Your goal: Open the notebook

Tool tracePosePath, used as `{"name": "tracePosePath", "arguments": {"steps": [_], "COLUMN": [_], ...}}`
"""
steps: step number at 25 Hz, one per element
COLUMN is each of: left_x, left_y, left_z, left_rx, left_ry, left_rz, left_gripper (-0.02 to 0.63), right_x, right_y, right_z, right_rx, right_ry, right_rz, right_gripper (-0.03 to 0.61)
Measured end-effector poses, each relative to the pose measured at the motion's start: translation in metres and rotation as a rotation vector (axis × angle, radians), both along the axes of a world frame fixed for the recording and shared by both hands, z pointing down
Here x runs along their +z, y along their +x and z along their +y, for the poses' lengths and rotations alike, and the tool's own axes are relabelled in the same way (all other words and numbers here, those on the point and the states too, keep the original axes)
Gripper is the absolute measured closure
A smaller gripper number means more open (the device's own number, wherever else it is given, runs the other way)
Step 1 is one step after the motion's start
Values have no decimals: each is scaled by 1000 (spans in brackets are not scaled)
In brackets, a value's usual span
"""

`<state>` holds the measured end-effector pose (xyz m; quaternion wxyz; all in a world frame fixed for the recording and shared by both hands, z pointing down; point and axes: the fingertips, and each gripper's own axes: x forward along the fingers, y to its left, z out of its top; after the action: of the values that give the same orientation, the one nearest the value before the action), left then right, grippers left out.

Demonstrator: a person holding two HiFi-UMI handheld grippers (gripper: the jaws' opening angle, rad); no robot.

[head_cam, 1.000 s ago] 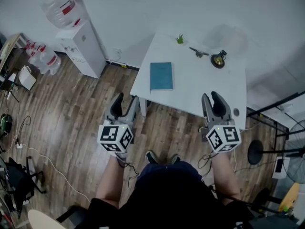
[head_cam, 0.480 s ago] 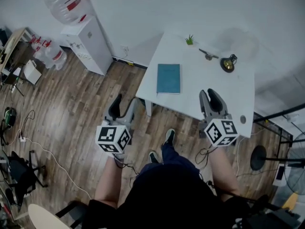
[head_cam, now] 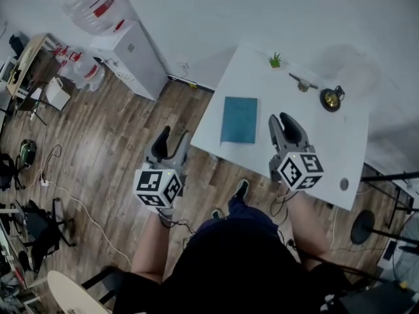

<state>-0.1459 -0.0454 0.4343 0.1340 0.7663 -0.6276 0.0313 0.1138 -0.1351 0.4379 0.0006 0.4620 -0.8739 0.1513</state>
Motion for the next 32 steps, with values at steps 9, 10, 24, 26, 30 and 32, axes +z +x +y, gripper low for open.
{"name": "tracePosePath", "arguments": {"steps": [9,10,24,26,30,32], "left_x": [52,56,109,115,123,123], "left_y": [51,55,84,84,78,68], "left_z": [-81,-85,-110,-113,-130,-138], "left_rx": [38,40,125,151,204,226], "left_ry": [-143,-158,-302,-313,-310,-306], "left_rz": [40,43,19,28,47,59], "left_gripper": [387,387,387,387,387,387], "right_x": [96,109,253,266,283,291], "right_y": [23,24,15,11,6,1], "right_z": [-70,-73,-57,-51,-53,-53], "right_rx": [-56,-67,-75,-72,-28,-8], "right_ry": [-236,-270,-629,-658,-687,-698], "right_rz": [-13,-17,-20,-6,41,75], "right_gripper": [443,443,449,449,449,449]}}
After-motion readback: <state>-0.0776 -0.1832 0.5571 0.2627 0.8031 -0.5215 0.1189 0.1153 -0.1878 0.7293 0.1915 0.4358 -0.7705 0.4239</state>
